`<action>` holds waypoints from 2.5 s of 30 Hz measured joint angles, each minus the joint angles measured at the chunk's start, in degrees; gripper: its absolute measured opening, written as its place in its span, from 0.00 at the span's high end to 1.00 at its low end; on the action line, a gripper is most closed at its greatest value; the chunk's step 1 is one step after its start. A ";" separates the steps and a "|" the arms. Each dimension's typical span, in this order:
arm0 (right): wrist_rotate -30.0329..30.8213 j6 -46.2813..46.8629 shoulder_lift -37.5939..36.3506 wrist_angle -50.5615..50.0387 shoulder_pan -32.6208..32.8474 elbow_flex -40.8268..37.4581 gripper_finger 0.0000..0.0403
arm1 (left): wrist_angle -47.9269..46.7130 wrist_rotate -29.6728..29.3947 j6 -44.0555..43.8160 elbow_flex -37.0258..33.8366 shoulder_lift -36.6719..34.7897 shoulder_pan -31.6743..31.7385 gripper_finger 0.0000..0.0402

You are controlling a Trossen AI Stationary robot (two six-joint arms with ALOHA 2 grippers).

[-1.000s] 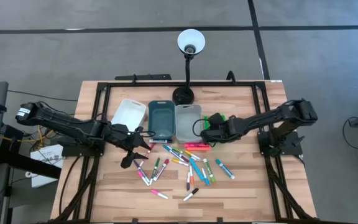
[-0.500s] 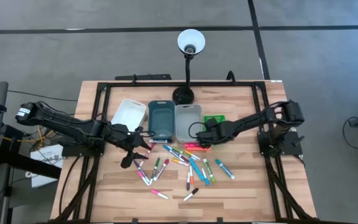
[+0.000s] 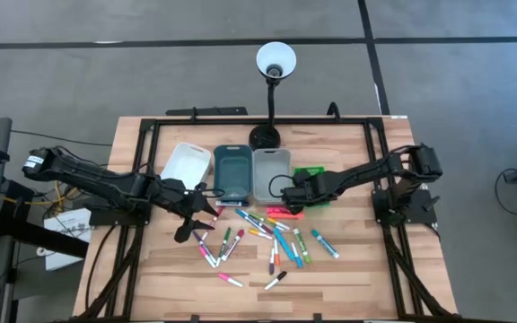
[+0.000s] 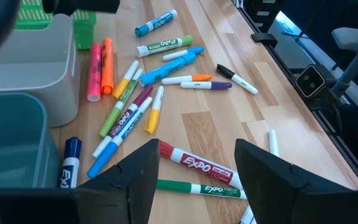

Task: Pick & Place Markers
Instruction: Put the small orange highlighter pen into the green bin

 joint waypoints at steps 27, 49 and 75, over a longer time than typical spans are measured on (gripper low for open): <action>-19.63 -2.02 7.09 22.44 14.48 11.59 0.64 | 0.74 0.00 -9.04 -1.42 0.57 -0.04 0.49; -25.44 5.41 14.47 14.93 14.44 16.78 0.66 | 6.40 -3.02 -17.46 -1.33 13.59 -0.39 0.49; -26.29 0.10 20.75 14.46 13.00 17.04 0.73 | 6.39 -3.02 -15.47 -1.36 7.19 -0.39 0.49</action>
